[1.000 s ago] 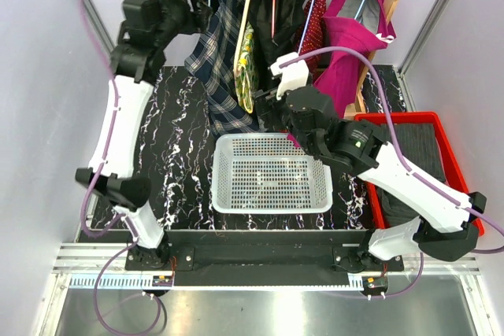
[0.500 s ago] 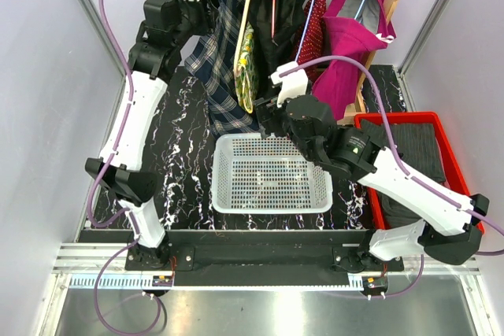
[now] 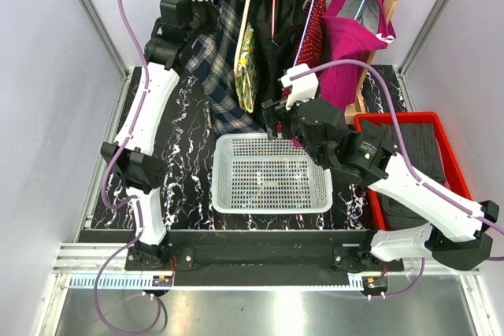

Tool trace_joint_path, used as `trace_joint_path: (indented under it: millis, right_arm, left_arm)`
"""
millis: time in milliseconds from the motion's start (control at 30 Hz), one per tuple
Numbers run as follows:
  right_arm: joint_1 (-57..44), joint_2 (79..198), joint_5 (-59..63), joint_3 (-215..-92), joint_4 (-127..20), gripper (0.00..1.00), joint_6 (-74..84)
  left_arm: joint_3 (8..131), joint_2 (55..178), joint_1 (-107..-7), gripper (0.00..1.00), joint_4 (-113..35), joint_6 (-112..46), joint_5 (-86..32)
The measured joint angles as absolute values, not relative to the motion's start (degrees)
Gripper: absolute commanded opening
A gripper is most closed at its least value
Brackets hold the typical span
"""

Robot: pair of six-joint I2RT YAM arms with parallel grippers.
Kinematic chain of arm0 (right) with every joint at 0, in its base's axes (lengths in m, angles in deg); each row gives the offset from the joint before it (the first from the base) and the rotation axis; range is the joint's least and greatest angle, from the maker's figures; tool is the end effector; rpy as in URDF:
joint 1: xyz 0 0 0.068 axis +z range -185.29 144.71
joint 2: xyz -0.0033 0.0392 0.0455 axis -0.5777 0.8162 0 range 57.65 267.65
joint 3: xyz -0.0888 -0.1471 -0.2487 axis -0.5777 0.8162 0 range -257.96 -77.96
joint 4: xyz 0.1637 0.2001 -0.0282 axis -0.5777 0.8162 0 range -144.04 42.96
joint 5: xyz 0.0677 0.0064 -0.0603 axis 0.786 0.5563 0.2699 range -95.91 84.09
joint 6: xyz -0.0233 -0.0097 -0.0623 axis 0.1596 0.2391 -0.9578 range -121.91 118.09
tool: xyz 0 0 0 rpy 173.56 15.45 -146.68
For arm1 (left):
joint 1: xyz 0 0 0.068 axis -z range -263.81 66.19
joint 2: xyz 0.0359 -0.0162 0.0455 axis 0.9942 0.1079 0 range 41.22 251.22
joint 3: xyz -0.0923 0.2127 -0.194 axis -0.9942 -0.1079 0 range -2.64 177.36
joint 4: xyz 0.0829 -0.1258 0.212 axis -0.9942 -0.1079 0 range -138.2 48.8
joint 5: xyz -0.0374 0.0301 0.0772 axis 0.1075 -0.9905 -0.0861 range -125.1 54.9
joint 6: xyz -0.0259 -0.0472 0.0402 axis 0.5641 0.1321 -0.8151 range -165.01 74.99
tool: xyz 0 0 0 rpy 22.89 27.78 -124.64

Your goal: Remove the skirt from the hanger

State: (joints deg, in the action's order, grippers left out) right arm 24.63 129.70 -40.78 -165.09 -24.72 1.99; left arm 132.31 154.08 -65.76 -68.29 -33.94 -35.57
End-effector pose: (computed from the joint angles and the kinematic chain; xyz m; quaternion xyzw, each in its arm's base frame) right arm 0.1584 0.2123 0.4858 -0.1912 0.7512 0.1089 0.6223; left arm 0.4418 -0.1435 0.5208 0.0421 0.7361 -0.1669 0.6546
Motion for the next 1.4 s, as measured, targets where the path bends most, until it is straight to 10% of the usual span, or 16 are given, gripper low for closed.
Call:
trace_joint_path:
  millis: [667,1400]
  right_arm:
    - [24.63,128.74,-39.36,-162.16,-26.42,0.79,1.49]
    - [24.63,125.07,-32.76,-163.98,-30.14,0.91,4.20]
  left_arm:
    - [137.86,149.20,-67.36,0.00,-75.42,-33.26,-26.50]
    - [105.47,96.59,-67.38,0.00,-97.40,-52.54,-22.11]
